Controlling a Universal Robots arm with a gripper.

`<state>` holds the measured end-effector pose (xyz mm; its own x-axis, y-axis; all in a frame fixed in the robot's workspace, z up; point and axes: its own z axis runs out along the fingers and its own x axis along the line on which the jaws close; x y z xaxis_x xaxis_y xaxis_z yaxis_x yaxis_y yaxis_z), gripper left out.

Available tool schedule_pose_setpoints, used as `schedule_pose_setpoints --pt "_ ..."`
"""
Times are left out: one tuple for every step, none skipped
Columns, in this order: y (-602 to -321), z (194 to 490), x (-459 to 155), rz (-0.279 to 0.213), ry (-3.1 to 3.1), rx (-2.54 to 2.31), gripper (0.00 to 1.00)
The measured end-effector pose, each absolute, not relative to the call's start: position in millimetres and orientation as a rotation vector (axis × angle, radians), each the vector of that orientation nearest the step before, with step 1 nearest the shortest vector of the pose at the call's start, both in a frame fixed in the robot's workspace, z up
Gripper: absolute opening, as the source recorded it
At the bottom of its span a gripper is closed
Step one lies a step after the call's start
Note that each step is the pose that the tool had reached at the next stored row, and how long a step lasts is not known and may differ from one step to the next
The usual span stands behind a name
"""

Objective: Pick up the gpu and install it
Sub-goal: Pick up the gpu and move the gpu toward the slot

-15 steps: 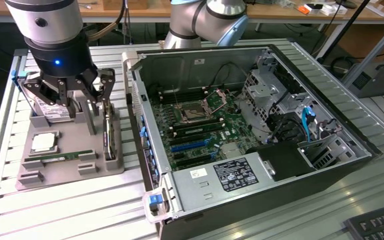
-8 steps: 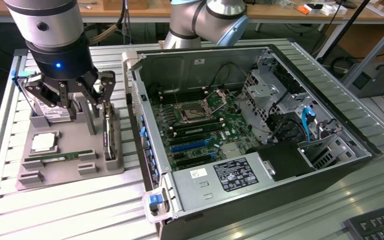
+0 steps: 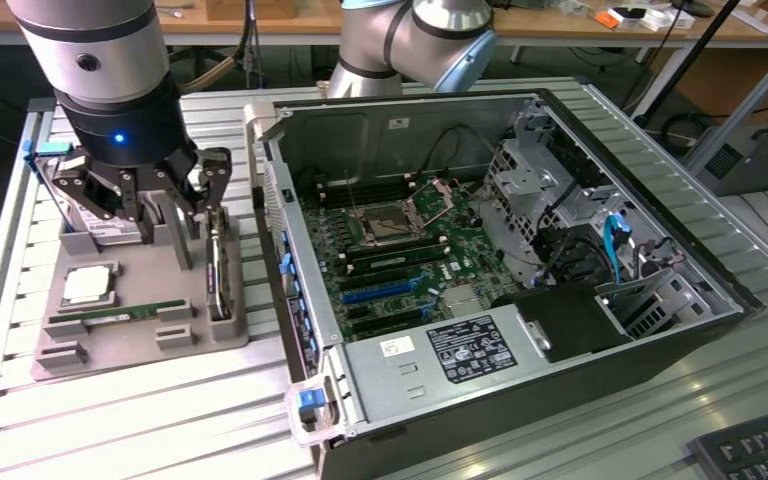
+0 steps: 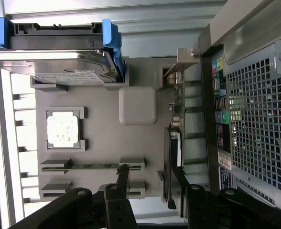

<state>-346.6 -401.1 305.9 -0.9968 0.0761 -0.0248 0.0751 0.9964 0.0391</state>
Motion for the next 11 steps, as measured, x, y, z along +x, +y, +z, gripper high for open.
schedule_pose_setpoints --pt "-401.1 305.3 -346.6 0.059 3.112 0.118 0.48" --pt "-401.1 304.8 -346.6 0.059 3.112 0.118 0.48" --pt "-401.2 304.2 -346.6 0.059 3.112 0.118 0.48" --pt "-401.2 303.7 -346.6 0.059 3.112 0.118 0.48" --pt "-401.2 303.2 -346.6 0.059 3.112 0.118 0.48" --pt "-401.2 302.7 -346.6 0.058 3.113 0.118 0.48" --pt "-401.2 302.3 -346.6 0.058 3.112 0.118 0.48" --pt "-401.2 301.8 -346.6 0.058 3.112 0.118 0.48" --pt "-401.2 301.4 -346.6 0.058 3.113 0.118 0.48" --pt "-401.2 300.9 -346.6 0.057 3.113 0.118 0.48" --pt "-401.3 300.4 -346.6 0.057 3.112 0.118 0.48"
